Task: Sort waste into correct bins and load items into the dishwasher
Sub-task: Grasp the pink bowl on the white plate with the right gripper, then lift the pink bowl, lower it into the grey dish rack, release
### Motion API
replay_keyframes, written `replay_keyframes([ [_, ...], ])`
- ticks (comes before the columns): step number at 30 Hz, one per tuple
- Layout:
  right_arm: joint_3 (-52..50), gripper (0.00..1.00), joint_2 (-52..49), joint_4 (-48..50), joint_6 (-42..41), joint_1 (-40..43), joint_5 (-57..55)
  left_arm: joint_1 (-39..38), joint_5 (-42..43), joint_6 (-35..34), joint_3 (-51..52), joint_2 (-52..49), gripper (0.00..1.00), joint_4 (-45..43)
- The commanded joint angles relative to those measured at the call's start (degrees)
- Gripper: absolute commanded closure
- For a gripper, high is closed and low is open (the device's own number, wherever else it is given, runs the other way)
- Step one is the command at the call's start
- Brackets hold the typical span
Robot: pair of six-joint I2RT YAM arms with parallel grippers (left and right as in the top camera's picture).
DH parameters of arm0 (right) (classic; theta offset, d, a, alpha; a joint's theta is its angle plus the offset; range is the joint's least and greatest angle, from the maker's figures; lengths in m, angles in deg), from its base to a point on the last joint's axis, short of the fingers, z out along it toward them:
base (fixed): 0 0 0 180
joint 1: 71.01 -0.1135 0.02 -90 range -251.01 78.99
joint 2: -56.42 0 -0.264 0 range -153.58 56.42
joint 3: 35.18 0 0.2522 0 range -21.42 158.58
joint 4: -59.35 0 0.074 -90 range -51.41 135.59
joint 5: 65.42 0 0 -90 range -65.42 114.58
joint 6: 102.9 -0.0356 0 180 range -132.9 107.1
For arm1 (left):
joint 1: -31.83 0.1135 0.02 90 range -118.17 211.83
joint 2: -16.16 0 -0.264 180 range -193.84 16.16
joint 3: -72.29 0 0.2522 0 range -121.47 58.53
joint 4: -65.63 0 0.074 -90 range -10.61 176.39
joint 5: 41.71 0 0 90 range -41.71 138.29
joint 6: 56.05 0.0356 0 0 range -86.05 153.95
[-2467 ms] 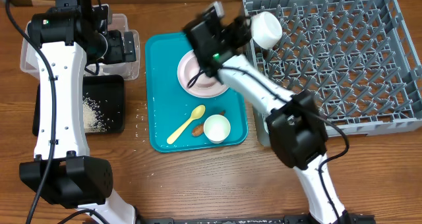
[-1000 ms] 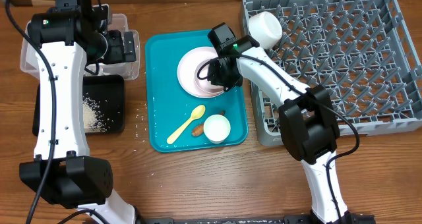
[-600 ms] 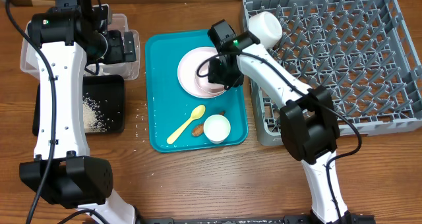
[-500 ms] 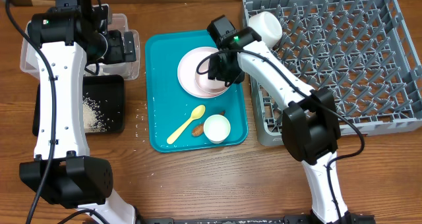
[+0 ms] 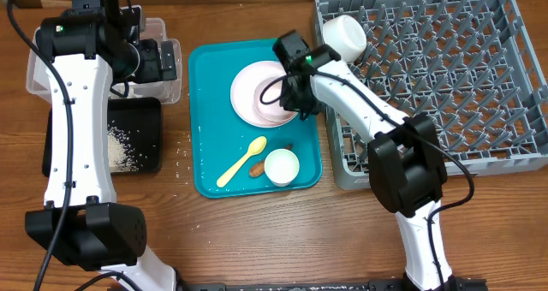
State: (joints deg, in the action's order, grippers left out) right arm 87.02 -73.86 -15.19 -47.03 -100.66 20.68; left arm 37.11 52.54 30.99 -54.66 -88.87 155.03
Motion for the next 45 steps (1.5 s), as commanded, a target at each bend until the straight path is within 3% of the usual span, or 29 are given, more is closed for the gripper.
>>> replay_keyframes([
  [1,-1.3,0.74,1.5,1.2,-0.4,0.1,-0.9,0.0,-0.2,0.2,-0.2,0.2,0.00,0.0],
  [8,-1.1,0.82,1.6,2.2,-0.4,0.2,-0.9,0.0,-0.2,0.2,-0.2,0.2,0.00,0.0],
  [11,-0.7,0.96,1.6,2.1,0.0,0.2,-0.7,0.0,-0.2,0.2,-0.2,0.2,0.00,0.0],
  [20,10.5,0.96,6.4,-1.7,6.3,0.8,-2.4,0.0,-0.2,0.2,-0.2,0.2,0.00,0.0],
  [24,18.0,0.96,11.0,-7.5,9.4,0.8,-13.1,0.0,-0.2,0.2,-0.2,0.2,0.00,0.0],
  [28,20.7,0.96,15.4,-13.8,9.6,0.8,-31.3,0.0,-0.2,0.2,-0.2,0.2,0.00,0.0],
  [33,19.6,0.96,16.0,-24.2,-3.2,1.4,-61.1,0.0,-0.2,0.2,-0.2,0.2,0.00,0.0],
  [45,4.4,0.96,15.0,-23.4,-4.3,3.8,-70.5,0.0,-0.2,0.2,-0.2,0.2,0.00,0.0],
])
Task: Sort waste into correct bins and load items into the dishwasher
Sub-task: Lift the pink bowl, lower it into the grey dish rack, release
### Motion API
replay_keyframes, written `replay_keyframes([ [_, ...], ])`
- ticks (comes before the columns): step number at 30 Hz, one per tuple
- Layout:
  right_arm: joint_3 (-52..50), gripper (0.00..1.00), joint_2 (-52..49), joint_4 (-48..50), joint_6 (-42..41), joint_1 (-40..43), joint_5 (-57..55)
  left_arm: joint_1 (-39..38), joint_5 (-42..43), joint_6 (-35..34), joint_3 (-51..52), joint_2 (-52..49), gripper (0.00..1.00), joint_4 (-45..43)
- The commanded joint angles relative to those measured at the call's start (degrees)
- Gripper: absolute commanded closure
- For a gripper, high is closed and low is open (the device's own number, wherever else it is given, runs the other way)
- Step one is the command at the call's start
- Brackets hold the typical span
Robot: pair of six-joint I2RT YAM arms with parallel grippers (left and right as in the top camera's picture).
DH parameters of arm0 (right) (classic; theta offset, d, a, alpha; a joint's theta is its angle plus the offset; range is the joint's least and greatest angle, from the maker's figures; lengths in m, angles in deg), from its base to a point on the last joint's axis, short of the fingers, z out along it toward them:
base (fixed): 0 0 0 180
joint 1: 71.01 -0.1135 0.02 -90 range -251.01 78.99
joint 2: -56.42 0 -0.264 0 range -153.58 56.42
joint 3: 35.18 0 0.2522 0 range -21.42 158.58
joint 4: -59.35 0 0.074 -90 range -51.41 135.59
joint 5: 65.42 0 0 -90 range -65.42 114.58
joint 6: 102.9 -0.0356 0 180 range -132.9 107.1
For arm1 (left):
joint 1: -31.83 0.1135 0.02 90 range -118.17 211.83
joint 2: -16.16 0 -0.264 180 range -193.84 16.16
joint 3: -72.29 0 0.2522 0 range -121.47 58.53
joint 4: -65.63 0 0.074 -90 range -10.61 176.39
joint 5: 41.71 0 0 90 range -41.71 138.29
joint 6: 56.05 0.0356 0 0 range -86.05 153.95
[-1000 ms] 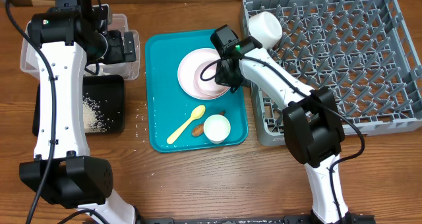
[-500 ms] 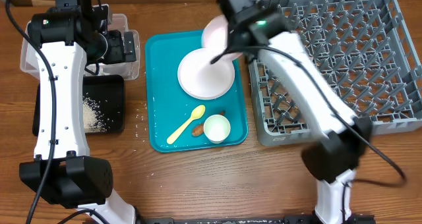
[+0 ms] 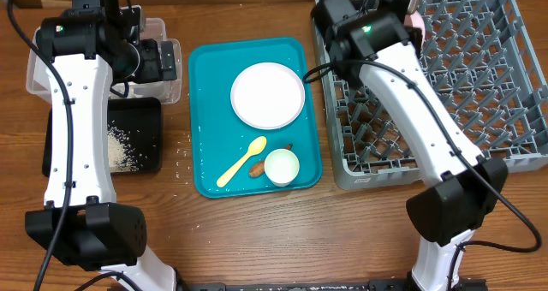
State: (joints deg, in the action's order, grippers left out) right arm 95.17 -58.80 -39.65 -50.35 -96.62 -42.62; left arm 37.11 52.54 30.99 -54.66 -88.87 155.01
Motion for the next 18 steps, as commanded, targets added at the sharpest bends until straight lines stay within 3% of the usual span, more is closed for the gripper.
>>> replay_keyframes([
  [1,-5.5,0.96,-0.1,2.2,0.2,-0.2,-8.2,0.0,-0.2,0.2,-0.2,0.2,0.00,0.0],
  [6,-14.4,0.96,-0.1,9.6,6.1,-0.7,-9.2,0.0,-0.2,0.2,-0.2,0.2,0.00,0.0],
  [13,-22.4,0.96,-0.1,18.0,6.5,-1.8,-7.1,0.0,-0.2,0.2,-0.2,0.2,0.00,0.0],
  [18,-23.5,0.96,-0.1,22.2,6.4,-1.8,0.7,0.0,-0.2,0.2,-0.2,0.2,0.00,0.0],
])
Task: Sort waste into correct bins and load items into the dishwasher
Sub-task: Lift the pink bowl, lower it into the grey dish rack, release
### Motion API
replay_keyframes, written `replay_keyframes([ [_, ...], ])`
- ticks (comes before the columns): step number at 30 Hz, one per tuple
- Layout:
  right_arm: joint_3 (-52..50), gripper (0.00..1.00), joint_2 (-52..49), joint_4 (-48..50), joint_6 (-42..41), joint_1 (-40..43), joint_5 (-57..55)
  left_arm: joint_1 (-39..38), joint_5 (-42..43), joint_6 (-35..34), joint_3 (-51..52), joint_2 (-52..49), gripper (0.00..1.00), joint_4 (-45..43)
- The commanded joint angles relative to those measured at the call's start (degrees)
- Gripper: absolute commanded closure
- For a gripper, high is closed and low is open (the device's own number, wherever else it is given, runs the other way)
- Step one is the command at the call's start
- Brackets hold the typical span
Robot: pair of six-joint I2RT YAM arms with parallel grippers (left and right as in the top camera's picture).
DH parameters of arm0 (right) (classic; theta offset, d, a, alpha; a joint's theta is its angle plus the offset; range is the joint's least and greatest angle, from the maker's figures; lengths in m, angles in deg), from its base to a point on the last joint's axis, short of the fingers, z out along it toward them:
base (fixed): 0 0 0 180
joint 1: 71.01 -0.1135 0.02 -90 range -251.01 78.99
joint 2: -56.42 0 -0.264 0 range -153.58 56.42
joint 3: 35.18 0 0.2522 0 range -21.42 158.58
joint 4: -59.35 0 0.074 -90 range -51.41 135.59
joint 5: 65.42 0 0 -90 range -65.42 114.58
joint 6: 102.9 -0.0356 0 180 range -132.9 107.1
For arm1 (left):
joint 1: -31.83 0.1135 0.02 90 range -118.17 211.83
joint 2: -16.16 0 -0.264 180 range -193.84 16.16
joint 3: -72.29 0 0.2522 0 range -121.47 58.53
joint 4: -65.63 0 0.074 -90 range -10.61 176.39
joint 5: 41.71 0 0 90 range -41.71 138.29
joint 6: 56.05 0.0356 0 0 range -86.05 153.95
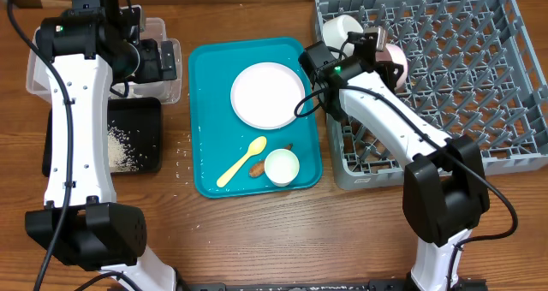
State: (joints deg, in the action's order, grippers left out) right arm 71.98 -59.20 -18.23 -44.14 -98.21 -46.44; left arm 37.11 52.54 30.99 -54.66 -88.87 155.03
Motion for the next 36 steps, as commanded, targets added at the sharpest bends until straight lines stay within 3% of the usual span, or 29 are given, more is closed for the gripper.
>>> replay_keyframes([
  [1,-0.5,0.96,0.3,1.7,0.2,-0.2,5.7,0.0,-0.2,0.2,-0.2,0.2,0.00,0.0],
  [11,-0.5,0.96,0.2,0.4,0.2,-1.5,9.3,0.0,-0.2,0.2,-0.2,0.2,0.00,0.0],
  [20,-0.5,0.96,0.2,0.7,0.2,-3.9,-9.8,0.0,-0.2,0.2,-0.2,0.2,0.00,0.0],
  [36,-0.5,0.96,-3.1,0.9,0.2,-3.7,-9.6,0.0,-0.2,0.2,-0.2,0.2,0.00,0.0],
])
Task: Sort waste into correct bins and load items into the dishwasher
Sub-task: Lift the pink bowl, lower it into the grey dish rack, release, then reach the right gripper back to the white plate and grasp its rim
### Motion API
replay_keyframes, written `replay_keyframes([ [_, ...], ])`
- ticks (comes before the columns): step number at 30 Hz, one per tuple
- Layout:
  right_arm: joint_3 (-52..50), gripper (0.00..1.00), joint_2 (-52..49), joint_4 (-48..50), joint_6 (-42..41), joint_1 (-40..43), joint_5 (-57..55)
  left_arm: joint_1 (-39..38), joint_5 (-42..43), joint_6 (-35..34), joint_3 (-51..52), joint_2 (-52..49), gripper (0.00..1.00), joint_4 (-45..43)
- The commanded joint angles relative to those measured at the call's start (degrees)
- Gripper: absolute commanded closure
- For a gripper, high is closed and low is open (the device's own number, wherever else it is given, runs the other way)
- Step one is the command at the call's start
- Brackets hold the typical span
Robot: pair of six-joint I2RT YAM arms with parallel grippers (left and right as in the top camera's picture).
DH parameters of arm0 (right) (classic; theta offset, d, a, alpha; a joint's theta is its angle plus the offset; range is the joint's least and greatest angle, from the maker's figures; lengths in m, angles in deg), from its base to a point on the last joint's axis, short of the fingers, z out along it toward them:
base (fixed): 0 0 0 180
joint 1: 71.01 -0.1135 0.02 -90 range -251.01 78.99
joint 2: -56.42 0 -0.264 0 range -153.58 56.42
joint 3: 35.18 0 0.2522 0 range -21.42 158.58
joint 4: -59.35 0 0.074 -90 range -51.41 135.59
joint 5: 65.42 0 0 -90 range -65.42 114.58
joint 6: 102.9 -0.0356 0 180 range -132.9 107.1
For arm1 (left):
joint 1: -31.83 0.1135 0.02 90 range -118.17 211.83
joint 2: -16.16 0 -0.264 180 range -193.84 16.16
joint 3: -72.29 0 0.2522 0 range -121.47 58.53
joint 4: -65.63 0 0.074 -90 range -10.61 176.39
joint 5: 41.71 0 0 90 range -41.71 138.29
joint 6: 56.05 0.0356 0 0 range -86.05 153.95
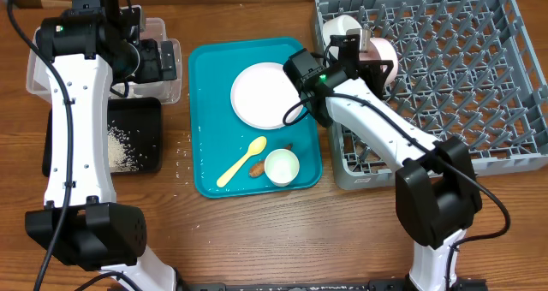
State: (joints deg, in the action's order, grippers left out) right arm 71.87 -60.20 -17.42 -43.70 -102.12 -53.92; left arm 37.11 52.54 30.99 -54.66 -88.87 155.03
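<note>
A pink plate (383, 55) stands on edge in the near-left part of the grey dishwasher rack (514, 158), beside a white cup (341, 26). My right gripper (358, 46) is at the plate's left rim and appears shut on it. On the teal tray (205, 111) lie a white plate (267, 94), a yellow spoon (241, 161), a small white bowl (281, 165) and a brown food scrap (257, 168). My left gripper (164, 60) hangs over the clear bin (38, 68) at the far left. Its jaws are too dark to read.
A black bin (150, 111) with scattered rice grains sits below the clear bin, left of the tray. The rack fills the right side of the table, its tines upright. A few crumbs lie on the wood between bin and tray.
My right gripper and the pink plate have shifted a little to the left within the rack's near-left corner. The left arm and everything on the tray stayed put.
At first my right gripper was on the pink plate, stacked on the white plate on the tray. Then it held the pink plate high over the rack's far edge. After that the plate was down among the tines by the white cup, where it stands now.
</note>
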Motion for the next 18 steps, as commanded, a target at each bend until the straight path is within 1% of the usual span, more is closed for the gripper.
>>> replay_keyframes([
  [1,-0.3,0.96,-2.8,0.1,-0.2,0.2,-3.2,0.0,-0.2,0.2,-0.2,0.2,0.00,0.0],
  [4,-0.3,0.96,-3.7,0.4,-0.2,0.3,-5.6,0.0,-0.2,0.2,-0.2,0.2,0.00,0.0],
  [7,-0.3,0.96,-3.7,0.6,-0.2,0.4,-5.4,0.0,-0.2,0.2,-0.2,0.2,0.00,0.0],
  [11,-0.3,0.96,-3.7,-0.1,-0.3,0.4,-2.5,0.0,-0.2,0.2,-0.2,0.2,0.00,0.0],
  [18,-0.3,0.96,-3.7,-0.8,-0.2,0.3,-0.8,0.0,-0.2,0.2,-0.2,0.2,0.00,0.0],
])
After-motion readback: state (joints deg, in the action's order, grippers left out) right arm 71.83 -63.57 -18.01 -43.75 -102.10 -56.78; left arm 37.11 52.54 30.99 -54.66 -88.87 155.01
